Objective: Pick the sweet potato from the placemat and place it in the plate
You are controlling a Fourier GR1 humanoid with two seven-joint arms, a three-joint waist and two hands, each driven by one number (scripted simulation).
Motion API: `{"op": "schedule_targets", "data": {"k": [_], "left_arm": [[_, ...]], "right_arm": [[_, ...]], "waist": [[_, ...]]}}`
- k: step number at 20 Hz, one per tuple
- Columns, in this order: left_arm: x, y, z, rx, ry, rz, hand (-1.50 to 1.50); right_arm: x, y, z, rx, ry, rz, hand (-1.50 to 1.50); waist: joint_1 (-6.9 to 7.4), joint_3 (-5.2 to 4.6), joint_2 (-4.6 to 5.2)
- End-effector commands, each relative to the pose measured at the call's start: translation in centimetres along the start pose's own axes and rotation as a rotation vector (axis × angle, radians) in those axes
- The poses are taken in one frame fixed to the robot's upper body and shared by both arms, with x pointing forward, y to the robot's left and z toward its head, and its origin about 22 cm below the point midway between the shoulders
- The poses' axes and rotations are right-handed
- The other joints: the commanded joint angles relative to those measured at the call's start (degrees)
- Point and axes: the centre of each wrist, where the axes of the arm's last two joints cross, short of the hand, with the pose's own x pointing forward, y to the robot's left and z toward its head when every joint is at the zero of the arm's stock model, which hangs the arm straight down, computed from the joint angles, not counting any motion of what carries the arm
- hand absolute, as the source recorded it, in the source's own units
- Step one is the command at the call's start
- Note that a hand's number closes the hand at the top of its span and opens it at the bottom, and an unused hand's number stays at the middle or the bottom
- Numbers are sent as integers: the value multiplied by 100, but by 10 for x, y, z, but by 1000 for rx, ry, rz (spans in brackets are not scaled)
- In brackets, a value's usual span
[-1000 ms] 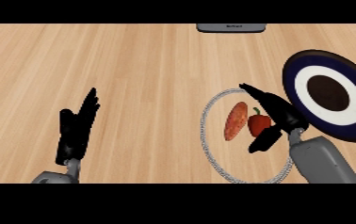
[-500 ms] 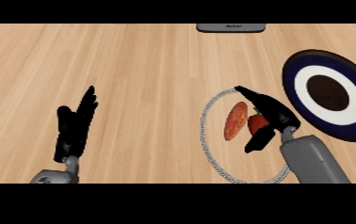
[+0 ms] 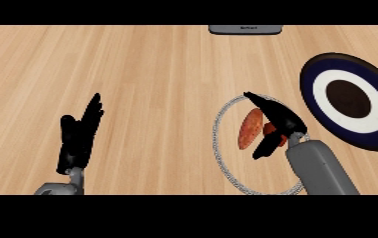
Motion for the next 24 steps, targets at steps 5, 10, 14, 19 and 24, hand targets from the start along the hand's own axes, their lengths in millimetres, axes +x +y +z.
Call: {"op": "schedule_targets", "data": {"k": [5,10,14,19,24], "left_arm": [[7,-9,1,7,2,6,0],[-3,-13,8,8,5,2,0],[-5,0,0,-2,1,-2,0],[-8,-1,6,-9,9,0,0],[0,-8,-1,-7,-5,5,0]], "right_arm": [[-8,29,-9,21,-62,84,150],[-7,31,3,-52,-65,113,150],[-15,0,-9,-158,-55,126,150],[-3,-21,-1,-440,30,191,150],[1,-41,-16,-660,190,341,150]], "waist": [[4,2,6],[-19,1,-5],[-4,1,0],[-1,0,-4],[66,2,26]]}}
